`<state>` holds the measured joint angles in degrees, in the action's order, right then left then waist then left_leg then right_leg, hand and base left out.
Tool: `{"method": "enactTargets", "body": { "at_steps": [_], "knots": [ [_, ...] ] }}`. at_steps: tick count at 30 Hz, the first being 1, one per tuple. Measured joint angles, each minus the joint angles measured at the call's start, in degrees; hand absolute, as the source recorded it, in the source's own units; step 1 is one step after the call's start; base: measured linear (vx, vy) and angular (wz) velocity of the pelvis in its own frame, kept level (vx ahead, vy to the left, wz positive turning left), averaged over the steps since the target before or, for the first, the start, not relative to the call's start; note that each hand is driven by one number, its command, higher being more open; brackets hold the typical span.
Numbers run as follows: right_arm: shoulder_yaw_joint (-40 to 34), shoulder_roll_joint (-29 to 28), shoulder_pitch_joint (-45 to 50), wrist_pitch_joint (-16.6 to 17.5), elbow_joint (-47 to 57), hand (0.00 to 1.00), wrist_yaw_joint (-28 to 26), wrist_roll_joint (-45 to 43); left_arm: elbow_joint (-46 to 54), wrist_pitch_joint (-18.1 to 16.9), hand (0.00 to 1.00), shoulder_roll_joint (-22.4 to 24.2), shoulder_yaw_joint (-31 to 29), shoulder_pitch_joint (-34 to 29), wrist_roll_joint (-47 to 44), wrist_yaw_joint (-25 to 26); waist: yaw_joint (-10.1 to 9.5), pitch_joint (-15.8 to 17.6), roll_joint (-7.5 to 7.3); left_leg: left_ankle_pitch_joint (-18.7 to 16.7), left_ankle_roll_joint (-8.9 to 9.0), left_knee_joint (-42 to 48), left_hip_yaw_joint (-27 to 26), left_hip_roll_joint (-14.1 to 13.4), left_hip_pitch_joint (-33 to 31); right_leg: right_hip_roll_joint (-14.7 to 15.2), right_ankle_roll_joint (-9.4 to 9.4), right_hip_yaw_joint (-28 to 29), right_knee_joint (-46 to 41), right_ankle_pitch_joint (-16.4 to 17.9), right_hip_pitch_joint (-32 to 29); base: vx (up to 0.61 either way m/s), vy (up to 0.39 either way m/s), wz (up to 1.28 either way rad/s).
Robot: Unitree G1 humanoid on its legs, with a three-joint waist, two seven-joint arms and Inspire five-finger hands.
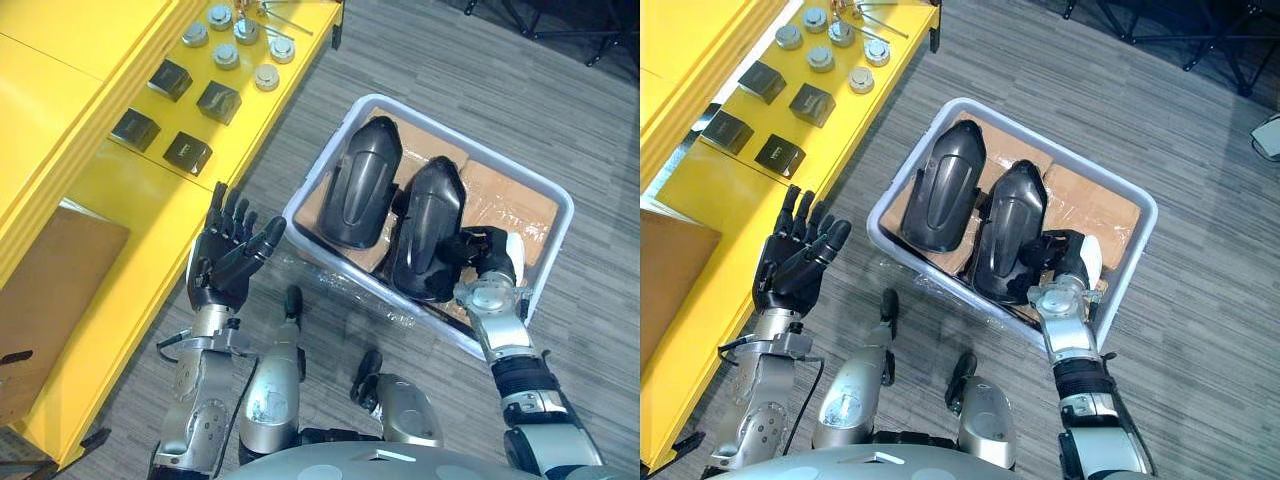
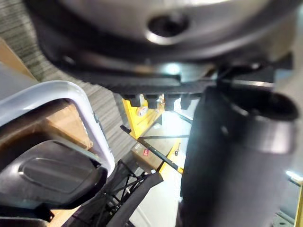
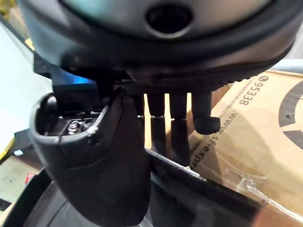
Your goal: Walk over and take three plastic housings, then place them on the shelf
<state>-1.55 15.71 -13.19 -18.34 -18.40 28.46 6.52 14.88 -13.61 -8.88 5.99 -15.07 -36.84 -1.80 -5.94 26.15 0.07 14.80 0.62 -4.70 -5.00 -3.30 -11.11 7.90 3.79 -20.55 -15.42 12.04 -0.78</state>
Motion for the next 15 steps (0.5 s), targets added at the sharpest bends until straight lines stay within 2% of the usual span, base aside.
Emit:
{"method": "enactTargets", "body": {
  "at_steps": [4, 5, 7, 8, 11, 13, 15],
  "knots": [
    [-0.22, -1.63, 5.46, 0.62, 7.74, 0.0, 3.46, 4.19, 1.45, 2.67, 1.0, -0.06, -0.04, 0.4, 1.57, -1.42, 0.78, -0.2, -0.05, -0.66, -0.38, -0.06, -1.2, 0.49, 2.55, 0.61, 0.54, 0.66, 0.76, -0.33, 2.41, 0.02, -0.011, -0.1],
    [-0.3, -1.64, 5.86, 2.51, 8.71, 0.0, 4.2, 6.23, 1.46, 4.24, 1.0, -0.08, 0.05, 1.08, 1.54, -2.33, 1.58, -0.24, -0.08, -1.1, -0.69, -0.1, -1.61, 0.63, 3.36, 0.77, 0.81, 0.86, 1.2, -0.5, 3.25, 0.01, 0.0, -0.15],
    [-0.99, -1.64, 5.86, 4.79, 9.7, 0.0, 4.68, 8.49, 1.44, 7.22, 1.0, -0.2, 0.47, 2.39, 1.54, -2.82, 1.91, -0.9, -0.04, -1.78, -0.57, -0.18, -2.72, 0.59, 3.88, 0.78, 1.53, 1.93, 2.09, -1.01, 3.57, -0.01, 0.02, -0.24],
    [-1.72, -1.64, 5.79, 7.55, 9.9, 0.0, 5.09, 10.71, 1.15, 10.54, 1.0, -0.3, 1.66, 3.73, 1.54, -3.49, 2.7, -2.35, -0.09, -2.06, -0.85, -0.34, -3.3, 0.67, 4.17, 0.91, 1.99, 2.32, 3.06, -1.63, 4.01, 0.0, 0.027, -0.24],
    [-2.04, -1.59, 5.7, 10.9, 9.95, 0.0, 6.17, 13.6, -0.15, 14.82, 1.0, -1.12, 5.03, 6.08, 1.51, -4.28, 3.16, -4.72, -0.33, -2.21, -1.05, -0.35, -4.78, 0.81, 5.79, 1.37, 2.62, 3.52, 4.63, -2.5, 5.53, 0.05, 0.014, -0.24],
    [-2.05, -1.54, 5.66, 13.45, 10.35, 0.0, 6.63, 15.54, -2.24, 17.93, 1.0, -1.18, 7.79, 8.37, 1.31, -5.46, 3.7, -7.52, -0.33, -2.45, -1.1, -0.35, -5.69, 1.2, 6.64, 1.88, 3.03, 3.93, 5.4, -2.77, 6.29, 0.06, 0.012, -0.19],
    [-1.76, -1.08, 5.54, 17.07, 10.52, 0.0, 7.4, 16.01, -4.61, 20.15, 1.0, -1.13, 9.66, 10.77, 0.5, -6.05, 4.66, -9.76, -0.09, -2.45, -1.09, -0.36, -5.84, 1.36, 7.54, 2.05, 3.15, 4.15, 5.7, -2.9, 7.18, 0.03, -0.004, -0.05]
  ]
}}
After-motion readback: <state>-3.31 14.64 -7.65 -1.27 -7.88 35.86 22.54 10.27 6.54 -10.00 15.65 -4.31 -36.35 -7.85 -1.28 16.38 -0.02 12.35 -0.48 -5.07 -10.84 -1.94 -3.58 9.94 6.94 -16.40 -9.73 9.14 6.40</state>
